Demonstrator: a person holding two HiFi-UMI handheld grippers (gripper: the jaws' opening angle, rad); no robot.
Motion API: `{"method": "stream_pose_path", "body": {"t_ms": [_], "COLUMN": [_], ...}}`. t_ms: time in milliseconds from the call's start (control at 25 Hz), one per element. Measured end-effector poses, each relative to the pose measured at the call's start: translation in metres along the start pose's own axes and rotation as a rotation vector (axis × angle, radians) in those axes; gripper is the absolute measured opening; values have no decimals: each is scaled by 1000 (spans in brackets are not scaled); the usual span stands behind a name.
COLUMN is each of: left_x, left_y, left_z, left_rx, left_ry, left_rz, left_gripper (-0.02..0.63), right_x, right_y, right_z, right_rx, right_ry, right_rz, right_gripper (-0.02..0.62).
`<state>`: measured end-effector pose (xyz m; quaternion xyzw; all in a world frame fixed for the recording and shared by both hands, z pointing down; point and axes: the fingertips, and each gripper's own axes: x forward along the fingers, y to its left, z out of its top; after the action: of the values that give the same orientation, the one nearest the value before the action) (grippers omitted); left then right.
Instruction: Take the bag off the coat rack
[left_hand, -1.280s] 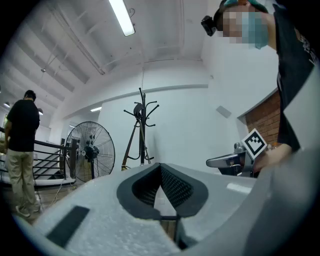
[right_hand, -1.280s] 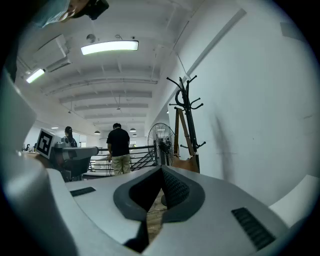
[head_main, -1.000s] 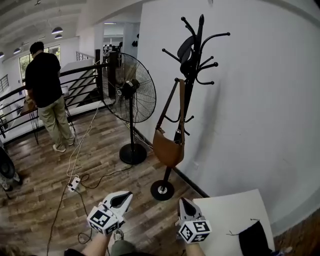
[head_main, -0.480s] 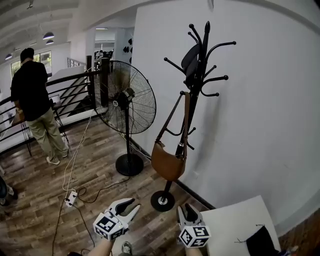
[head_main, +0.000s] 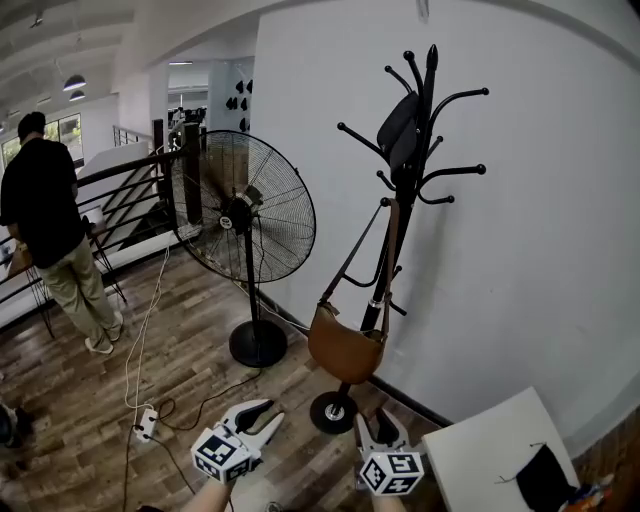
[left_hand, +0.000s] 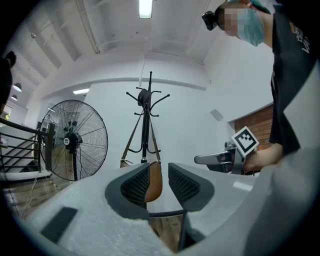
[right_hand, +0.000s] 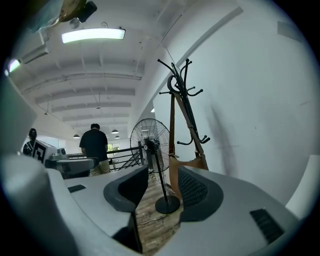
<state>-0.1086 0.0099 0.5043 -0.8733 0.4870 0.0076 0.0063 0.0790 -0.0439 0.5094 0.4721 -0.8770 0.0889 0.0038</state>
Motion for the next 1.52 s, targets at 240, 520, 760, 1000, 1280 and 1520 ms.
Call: {"method": "stream_pose_path", "body": {"t_ms": [240, 520, 760, 1000, 1280, 1520], "left_x": [0, 21, 55, 101, 143, 177], "left_y": [32, 57, 72, 83, 91, 100], "left_z": [-9, -22, -16, -9, -5, -9], "left_rx": [-12, -65, -73, -58, -60, -45], "left_ry": [32, 23, 23, 24, 24, 13], "left_rz": [-44, -70, -87, -98, -74, -21], "left_gripper": [110, 110, 109, 109, 110, 110], "right_x": [24, 47, 75, 108, 136, 162], "right_y": [5, -4, -27, -58, -88, -117], "right_z": [-1, 0, 11, 25, 34, 41], "right_rx": [9, -2, -23, -29, -44, -63], "right_ry": [-22, -2, 3, -1, -2, 5], "right_rz": [-81, -132, -155, -152, -131, -93], "right_gripper": [167, 167, 168, 169, 169, 167]}}
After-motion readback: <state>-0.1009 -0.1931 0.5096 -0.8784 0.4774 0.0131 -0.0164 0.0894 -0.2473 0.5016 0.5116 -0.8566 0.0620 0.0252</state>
